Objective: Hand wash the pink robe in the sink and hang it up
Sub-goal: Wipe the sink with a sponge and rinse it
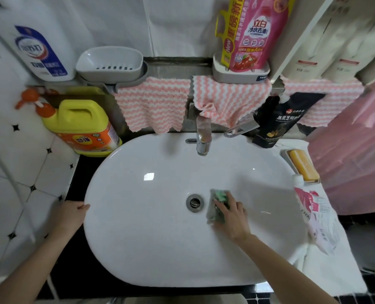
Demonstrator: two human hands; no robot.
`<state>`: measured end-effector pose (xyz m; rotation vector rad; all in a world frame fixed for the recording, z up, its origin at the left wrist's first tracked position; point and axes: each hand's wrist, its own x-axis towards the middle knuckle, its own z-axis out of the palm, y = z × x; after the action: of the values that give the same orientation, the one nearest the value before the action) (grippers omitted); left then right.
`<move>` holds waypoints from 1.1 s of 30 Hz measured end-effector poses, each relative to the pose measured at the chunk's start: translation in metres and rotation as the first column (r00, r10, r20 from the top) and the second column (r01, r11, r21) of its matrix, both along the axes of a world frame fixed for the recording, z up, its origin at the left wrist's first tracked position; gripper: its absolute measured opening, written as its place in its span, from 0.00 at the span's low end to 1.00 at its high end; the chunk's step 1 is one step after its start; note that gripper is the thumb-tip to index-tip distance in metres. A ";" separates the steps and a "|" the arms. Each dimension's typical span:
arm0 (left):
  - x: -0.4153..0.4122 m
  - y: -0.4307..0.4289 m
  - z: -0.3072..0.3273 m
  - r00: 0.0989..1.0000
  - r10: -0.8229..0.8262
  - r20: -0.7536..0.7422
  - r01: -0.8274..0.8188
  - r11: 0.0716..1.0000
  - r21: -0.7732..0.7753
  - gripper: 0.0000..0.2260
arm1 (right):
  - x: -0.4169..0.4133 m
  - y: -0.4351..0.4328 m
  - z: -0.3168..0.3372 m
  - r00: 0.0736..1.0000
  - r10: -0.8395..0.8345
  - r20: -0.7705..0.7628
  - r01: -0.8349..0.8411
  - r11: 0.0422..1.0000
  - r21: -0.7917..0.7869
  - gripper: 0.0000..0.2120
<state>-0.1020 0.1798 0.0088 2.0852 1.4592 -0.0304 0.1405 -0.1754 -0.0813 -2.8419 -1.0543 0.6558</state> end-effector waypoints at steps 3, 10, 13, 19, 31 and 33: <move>0.000 -0.002 0.004 0.999 -0.021 -0.045 0.021 1.000 -0.002 0.11 | -0.005 0.020 0.001 0.955 -0.238 -0.179 0.264 0.955 0.136 0.23; 0.051 -0.069 0.019 0.929 -0.369 0.036 0.329 0.866 0.375 0.16 | -0.004 0.035 0.044 0.248 -0.318 -0.915 0.878 0.472 0.074 0.10; 0.097 -0.134 0.020 0.835 -0.391 0.387 0.468 0.875 -0.127 0.17 | -0.010 0.042 0.059 -0.024 -0.003 -1.000 0.939 0.342 -0.024 0.19; 0.130 -0.190 0.027 0.698 -0.570 0.432 0.627 0.779 0.014 0.19 | -0.024 0.057 0.086 -0.025 0.214 -0.976 0.961 0.275 0.036 0.16; 0.138 -0.187 0.040 0.648 -0.715 0.262 0.619 0.695 0.367 0.04 | -0.023 0.071 0.108 -0.256 0.319 -0.912 0.963 0.162 -0.214 0.27; 0.138 -0.188 0.042 0.618 -0.743 0.257 0.631 0.664 0.401 0.06 | -0.030 0.080 0.109 -0.225 0.310 -0.924 0.971 0.149 -0.187 0.18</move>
<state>0.0361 -0.0081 0.0512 2.5724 0.3421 0.3009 0.1100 -0.0956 0.0275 -0.7586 0.3761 1.0951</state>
